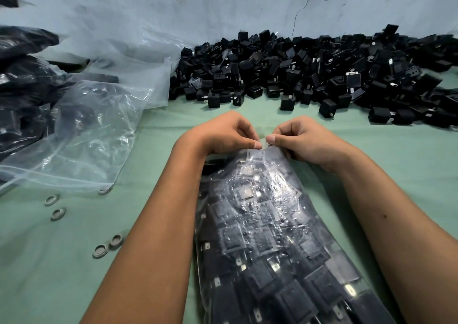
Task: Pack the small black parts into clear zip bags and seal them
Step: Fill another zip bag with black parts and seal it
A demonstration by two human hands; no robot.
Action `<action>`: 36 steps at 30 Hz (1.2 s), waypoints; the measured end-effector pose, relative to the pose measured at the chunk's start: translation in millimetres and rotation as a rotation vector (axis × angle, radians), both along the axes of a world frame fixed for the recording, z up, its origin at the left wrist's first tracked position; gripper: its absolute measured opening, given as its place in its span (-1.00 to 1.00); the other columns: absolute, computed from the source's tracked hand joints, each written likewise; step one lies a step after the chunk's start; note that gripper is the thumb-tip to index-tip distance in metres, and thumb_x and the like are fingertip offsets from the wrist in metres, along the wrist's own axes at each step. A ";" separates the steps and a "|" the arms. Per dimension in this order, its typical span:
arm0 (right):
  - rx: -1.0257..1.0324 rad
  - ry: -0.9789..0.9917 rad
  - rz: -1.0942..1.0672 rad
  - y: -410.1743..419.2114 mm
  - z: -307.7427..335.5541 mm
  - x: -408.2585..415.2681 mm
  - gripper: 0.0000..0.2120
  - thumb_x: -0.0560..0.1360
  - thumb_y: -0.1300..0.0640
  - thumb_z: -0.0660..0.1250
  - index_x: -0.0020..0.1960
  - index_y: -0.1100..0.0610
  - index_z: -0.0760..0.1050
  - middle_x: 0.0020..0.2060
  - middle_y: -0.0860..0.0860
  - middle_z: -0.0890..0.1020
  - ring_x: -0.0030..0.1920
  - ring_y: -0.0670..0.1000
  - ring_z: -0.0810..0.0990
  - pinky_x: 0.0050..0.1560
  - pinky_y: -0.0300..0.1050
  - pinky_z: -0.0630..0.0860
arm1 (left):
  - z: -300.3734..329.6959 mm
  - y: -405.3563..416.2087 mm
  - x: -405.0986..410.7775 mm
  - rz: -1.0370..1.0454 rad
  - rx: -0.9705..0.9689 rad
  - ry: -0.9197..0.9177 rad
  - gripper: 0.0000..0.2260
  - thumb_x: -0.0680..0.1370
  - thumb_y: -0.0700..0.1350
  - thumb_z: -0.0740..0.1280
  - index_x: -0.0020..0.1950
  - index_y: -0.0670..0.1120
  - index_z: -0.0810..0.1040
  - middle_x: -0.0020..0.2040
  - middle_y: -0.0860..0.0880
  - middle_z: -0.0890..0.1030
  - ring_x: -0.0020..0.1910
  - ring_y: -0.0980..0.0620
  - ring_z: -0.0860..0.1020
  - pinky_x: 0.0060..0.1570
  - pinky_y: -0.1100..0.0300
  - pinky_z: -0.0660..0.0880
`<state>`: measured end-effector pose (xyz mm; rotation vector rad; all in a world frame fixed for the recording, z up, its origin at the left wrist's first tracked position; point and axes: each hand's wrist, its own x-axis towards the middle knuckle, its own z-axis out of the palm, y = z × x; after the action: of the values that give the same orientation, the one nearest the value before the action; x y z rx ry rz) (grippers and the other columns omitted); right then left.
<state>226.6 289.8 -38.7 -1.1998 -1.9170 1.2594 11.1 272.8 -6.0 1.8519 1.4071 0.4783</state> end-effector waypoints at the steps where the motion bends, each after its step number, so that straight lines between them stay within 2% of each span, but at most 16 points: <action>1: -0.008 0.007 -0.006 -0.3 -0.6 -1.0 -0.71 0.60 0.06 0.42 -0.23 0.21 0.62 -0.46 0.02 0.55 -0.47 -0.08 0.41 -0.46 -0.26 0.35 | 1.7 0.6 -3.9 -0.004 -0.023 0.042 -0.86 0.51 -0.07 0.53 -0.02 -0.12 0.73 -0.20 0.01 0.73 -0.22 0.14 0.64 -0.03 0.18 0.58; 4: -0.015 0.008 -0.015 0.1 -0.9 -1.4 -0.72 0.62 0.08 0.40 -0.18 0.26 0.61 -0.48 -0.01 0.52 -0.51 -0.09 0.37 -0.51 -0.27 0.30 | 3.1 1.6 -10.3 0.009 -0.054 0.086 -0.84 0.50 0.02 0.53 -0.10 -0.06 0.74 -0.34 0.10 0.68 -0.36 0.22 0.57 -0.21 0.27 0.49; 5: -0.011 0.012 -0.019 0.3 -0.8 -1.3 -0.71 0.62 0.10 0.39 -0.16 0.30 0.59 -0.49 -0.02 0.51 -0.53 -0.10 0.36 -0.54 -0.28 0.30 | 2.2 1.7 -10.6 0.023 -0.050 0.073 -0.83 0.49 0.03 0.54 -0.11 -0.07 0.75 -0.33 0.06 0.68 -0.35 0.20 0.56 -0.21 0.27 0.50; 7: 0.006 0.024 -0.021 -0.1 -0.6 -1.6 -0.72 0.62 0.11 0.39 -0.15 0.31 0.59 -0.50 -0.03 0.51 -0.55 -0.11 0.37 -0.55 -0.29 0.31 | 0.0 1.7 -10.2 0.031 -0.049 0.045 -0.81 0.48 0.04 0.54 -0.11 -0.08 0.75 -0.21 -0.07 0.73 -0.26 0.11 0.59 -0.06 0.16 0.55; 9: 0.026 0.041 -0.017 -0.8 -0.7 -1.9 -0.75 0.62 0.12 0.39 -0.17 0.26 0.60 -0.52 -0.05 0.51 -0.56 -0.13 0.39 -0.55 -0.30 0.33 | -1.5 1.3 -8.9 0.016 -0.051 0.039 -0.84 0.49 0.03 0.53 -0.11 -0.06 0.76 -0.16 -0.08 0.74 -0.21 0.11 0.61 0.03 0.12 0.56; 12: 0.034 0.047 -0.027 0.9 -2.2 -1.8 -0.72 0.61 0.12 0.40 -0.17 0.30 0.59 -0.54 -0.05 0.51 -0.57 -0.13 0.38 -0.57 -0.30 0.33 | -3.2 1.3 -8.8 -0.017 -0.055 -0.002 -0.91 0.54 -0.06 0.50 -0.13 -0.04 0.75 -0.19 -0.03 0.74 -0.24 0.14 0.63 -0.05 0.17 0.55; 15: 0.019 0.062 -0.042 2.5 -3.6 -1.2 -0.68 0.60 0.11 0.41 -0.18 0.35 0.57 -0.55 -0.05 0.49 -0.58 -0.11 0.36 -0.57 -0.29 0.32 | -3.4 0.4 -11.9 -0.036 -0.052 -0.019 -0.89 0.57 -0.09 0.46 -0.15 -0.03 0.73 -0.25 0.01 0.71 -0.27 0.13 0.60 -0.13 0.19 0.53; 19: 0.004 0.079 -0.037 5.0 -3.3 -0.7 -0.66 0.61 0.11 0.40 -0.20 0.36 0.55 -0.55 -0.05 0.49 -0.58 -0.12 0.37 -0.57 -0.29 0.33 | -2.2 -1.0 -11.1 -0.066 -0.046 -0.015 -0.87 0.59 -0.09 0.43 -0.12 -0.10 0.71 -0.24 -0.08 0.68 -0.27 0.04 0.56 -0.14 0.12 0.52; 24: -0.001 0.052 -0.016 4.5 0.0 -2.3 -0.67 0.61 0.06 0.40 -0.22 0.27 0.59 -0.51 0.01 0.54 -0.56 -0.08 0.40 -0.58 -0.27 0.34 | -2.4 -1.1 -6.3 -0.071 -0.017 0.021 -0.84 0.61 -0.10 0.42 -0.13 -0.12 0.68 -0.45 0.14 0.55 -0.47 0.21 0.43 -0.36 0.33 0.39; 27: -0.012 0.027 0.014 2.7 3.3 -3.0 -0.73 0.58 0.07 0.44 -0.24 0.19 0.65 -0.52 0.04 0.52 -0.57 -0.06 0.39 -0.58 -0.27 0.31 | -3.9 -0.3 -3.4 -0.066 -0.005 0.023 -0.82 0.60 -0.08 0.43 -0.07 -0.19 0.70 -0.34 0.03 0.59 -0.38 0.13 0.46 -0.24 0.24 0.43; 29: -0.025 0.029 0.009 2.5 3.8 -2.9 -0.75 0.57 0.09 0.46 -0.25 0.16 0.66 -0.54 0.06 0.53 -0.58 -0.03 0.40 -0.58 -0.27 0.29 | -5.2 1.0 -0.5 -0.056 0.002 0.010 -0.85 0.59 -0.09 0.46 -0.06 -0.16 0.71 -0.26 -0.02 0.65 -0.30 0.10 0.53 -0.15 0.19 0.47; 31: -0.032 0.034 -0.008 2.2 3.7 -3.0 -0.75 0.55 0.10 0.47 -0.22 0.25 0.65 -0.56 0.06 0.53 -0.60 -0.05 0.39 -0.58 -0.28 0.28 | -6.2 2.8 2.1 -0.050 0.011 -0.006 -0.92 0.58 -0.12 0.47 -0.09 -0.09 0.71 -0.27 0.08 0.67 -0.29 0.19 0.56 -0.12 0.24 0.48; 34: -0.032 0.022 -0.063 3.3 3.0 -3.3 -0.70 0.54 0.11 0.49 -0.19 0.35 0.63 -0.56 0.04 0.51 -0.60 -0.08 0.35 -0.57 -0.28 0.28 | -7.4 4.8 5.6 -0.061 0.017 0.015 -0.86 0.58 -0.12 0.46 -0.17 0.02 0.67 -0.37 0.20 0.62 -0.37 0.30 0.52 -0.23 0.37 0.43; 36: -0.041 0.020 -0.071 3.7 3.6 -3.6 -0.72 0.53 0.10 0.49 -0.23 0.30 0.65 -0.54 0.07 0.51 -0.59 -0.07 0.35 -0.56 -0.27 0.29 | -7.8 5.8 7.4 -0.053 0.030 0.020 -0.85 0.58 -0.12 0.46 -0.20 0.02 0.66 -0.38 0.17 0.60 -0.38 0.24 0.50 -0.22 0.30 0.43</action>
<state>223.0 293.5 -35.2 -1.2606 -1.8261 1.2745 18.5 278.6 -13.9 1.9182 1.3675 0.4575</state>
